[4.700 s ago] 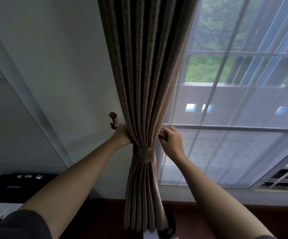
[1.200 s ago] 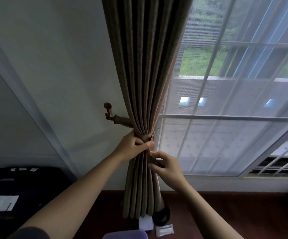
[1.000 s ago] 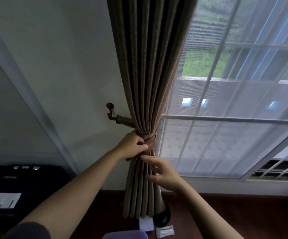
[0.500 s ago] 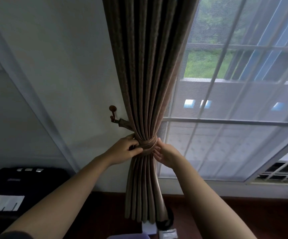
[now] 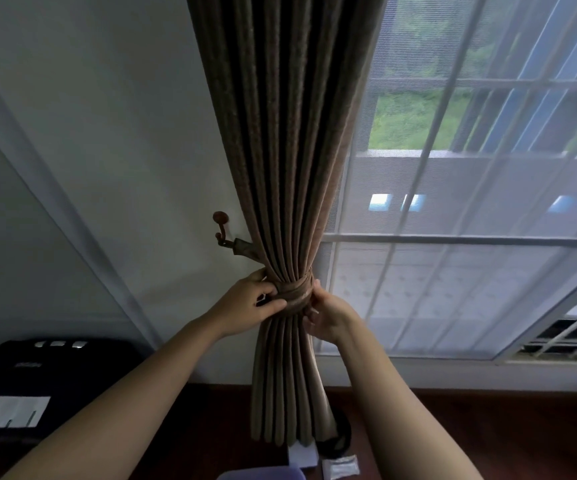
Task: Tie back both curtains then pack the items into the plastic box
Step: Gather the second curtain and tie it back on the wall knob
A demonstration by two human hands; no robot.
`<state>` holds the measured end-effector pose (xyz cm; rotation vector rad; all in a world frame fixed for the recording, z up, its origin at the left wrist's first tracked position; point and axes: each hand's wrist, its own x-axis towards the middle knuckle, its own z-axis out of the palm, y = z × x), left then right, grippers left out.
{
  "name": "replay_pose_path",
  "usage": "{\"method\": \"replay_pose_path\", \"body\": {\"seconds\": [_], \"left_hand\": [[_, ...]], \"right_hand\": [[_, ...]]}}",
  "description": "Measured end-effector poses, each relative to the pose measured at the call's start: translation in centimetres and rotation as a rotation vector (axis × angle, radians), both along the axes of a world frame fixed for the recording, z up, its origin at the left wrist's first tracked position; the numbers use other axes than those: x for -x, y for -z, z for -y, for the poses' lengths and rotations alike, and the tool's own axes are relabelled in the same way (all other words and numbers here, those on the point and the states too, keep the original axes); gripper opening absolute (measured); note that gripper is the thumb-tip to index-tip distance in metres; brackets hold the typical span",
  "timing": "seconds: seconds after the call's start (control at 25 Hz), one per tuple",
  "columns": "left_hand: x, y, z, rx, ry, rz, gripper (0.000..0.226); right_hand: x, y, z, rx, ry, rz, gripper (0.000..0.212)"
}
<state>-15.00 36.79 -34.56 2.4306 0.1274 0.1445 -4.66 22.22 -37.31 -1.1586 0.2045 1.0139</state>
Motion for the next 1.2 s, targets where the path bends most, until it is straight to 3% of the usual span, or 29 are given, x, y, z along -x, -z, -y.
{"method": "replay_pose_path", "body": {"seconds": [0.4, 0.6, 0.72, 0.76, 0.84, 0.92, 1.0, 1.04, 1.2], "left_hand": [[-0.3, -0.4, 0.9, -0.008, -0.019, 0.007, 0.023], [-0.3, 0.0, 0.9, -0.025, -0.032, 0.017, 0.021], [-0.3, 0.2, 0.9, -0.066, -0.028, 0.029, 0.022], [-0.2, 0.0, 1.0, -0.093, -0.025, 0.029, 0.023], [-0.1, -0.2, 0.9, -0.102, -0.012, 0.011, 0.022], [0.1, -0.5, 0.4, -0.066, 0.021, -0.01, 0.014], [0.2, -0.5, -0.2, -0.019, 0.077, -0.031, 0.009], [0.2, -0.4, -0.6, -0.016, 0.096, -0.037, 0.017], [0.2, -0.2, -1.6, -0.076, 0.101, -0.058, 0.031]], "right_hand": [[-0.8, -0.7, -0.4, -0.002, 0.063, 0.244, 0.023], [-1.6, -1.1, -0.2, -0.051, 0.015, 0.018, 0.029], [-1.5, -0.2, -0.7, 0.078, -0.038, -0.093, 0.026], [-1.5, 0.0, -1.1, 0.129, -0.037, -0.019, 0.022], [-1.9, 0.0, -1.7, 0.22, 0.073, 0.359, 0.012], [-2.5, -1.1, -1.4, 0.123, 0.189, 0.682, 0.024], [-2.7, -3.4, -0.7, -0.088, 0.09, 0.831, 0.043], [-2.6, -4.6, -0.4, -0.132, -0.016, 0.899, 0.054], [-1.5, -6.9, 0.1, -0.031, -0.284, 1.151, 0.087]]}}
